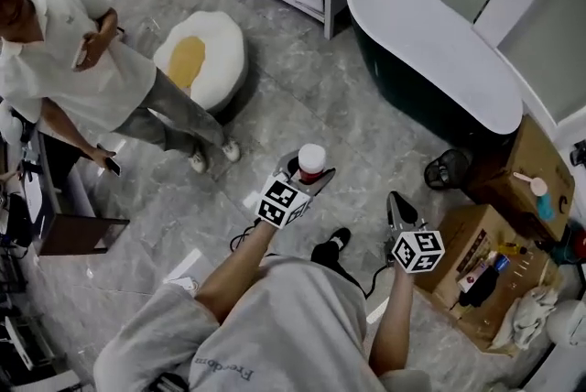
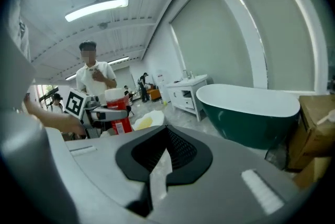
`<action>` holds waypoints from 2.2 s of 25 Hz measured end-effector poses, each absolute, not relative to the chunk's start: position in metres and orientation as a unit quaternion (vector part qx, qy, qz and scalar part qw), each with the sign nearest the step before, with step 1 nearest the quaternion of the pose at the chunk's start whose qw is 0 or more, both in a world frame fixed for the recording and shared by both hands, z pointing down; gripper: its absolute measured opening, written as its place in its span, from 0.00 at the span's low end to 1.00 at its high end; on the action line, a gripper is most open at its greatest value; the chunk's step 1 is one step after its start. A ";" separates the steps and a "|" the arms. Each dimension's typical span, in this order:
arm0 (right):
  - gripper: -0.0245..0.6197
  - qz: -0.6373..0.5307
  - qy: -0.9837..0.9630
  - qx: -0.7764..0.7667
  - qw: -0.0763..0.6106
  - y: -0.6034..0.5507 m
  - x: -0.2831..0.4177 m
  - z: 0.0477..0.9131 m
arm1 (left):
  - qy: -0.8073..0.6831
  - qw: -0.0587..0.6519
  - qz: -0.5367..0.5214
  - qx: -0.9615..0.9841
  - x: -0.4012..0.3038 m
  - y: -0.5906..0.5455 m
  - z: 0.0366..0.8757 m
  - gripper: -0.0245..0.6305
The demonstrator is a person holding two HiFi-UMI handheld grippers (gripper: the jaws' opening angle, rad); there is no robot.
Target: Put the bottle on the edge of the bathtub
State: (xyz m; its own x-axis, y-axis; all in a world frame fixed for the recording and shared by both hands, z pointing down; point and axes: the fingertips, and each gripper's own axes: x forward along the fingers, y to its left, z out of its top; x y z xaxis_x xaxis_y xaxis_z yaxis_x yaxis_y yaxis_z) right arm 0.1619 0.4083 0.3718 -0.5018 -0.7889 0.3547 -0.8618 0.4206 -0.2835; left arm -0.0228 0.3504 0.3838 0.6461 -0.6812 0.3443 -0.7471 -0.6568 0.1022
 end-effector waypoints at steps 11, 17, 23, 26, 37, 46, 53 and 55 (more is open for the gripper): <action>0.04 0.181 -0.885 0.405 0.142 0.353 0.208 0.371 | -0.423 0.113 0.161 0.885 0.012 0.319 0.387 0.55; 0.04 0.117 -0.930 0.309 0.160 0.316 0.181 0.335 | -0.406 0.102 0.172 0.892 0.027 0.305 0.390 0.55; 0.04 0.045 -0.954 0.208 0.213 0.289 0.142 0.308 | -0.387 0.098 0.171 0.901 0.035 0.282 0.399 0.55; 0.04 0.002 -0.955 0.159 0.251 0.270 0.122 0.300 | -0.367 0.094 0.163 0.911 0.041 0.259 0.403 0.55; 0.51 -0.082 -0.903 -0.054 0.418 0.183 0.054 0.327 | -0.240 0.056 0.185 0.951 0.068 0.159 0.417 0.55; 0.60 -0.123 -0.827 -0.145 0.529 0.118 0.004 0.389 | -0.201 0.054 0.198 0.958 0.057 0.095 0.438 0.55; 0.49 -0.158 -0.781 -0.178 0.578 0.097 -0.011 0.423 | -0.182 0.038 0.223 0.957 0.046 0.071 0.453 0.55; 0.49 -0.153 -0.783 -0.175 0.577 0.090 -0.013 0.428 | -0.176 0.038 0.230 0.956 0.044 0.065 0.459 0.55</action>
State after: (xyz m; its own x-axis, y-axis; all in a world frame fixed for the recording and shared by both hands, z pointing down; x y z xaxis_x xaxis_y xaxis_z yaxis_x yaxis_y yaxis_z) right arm -0.0126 0.0898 0.4283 -0.2726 0.0984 0.9571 0.4509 0.8918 0.0367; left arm 0.0439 0.0652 0.4592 0.8323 -0.3187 0.4535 -0.3537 -0.9353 -0.0081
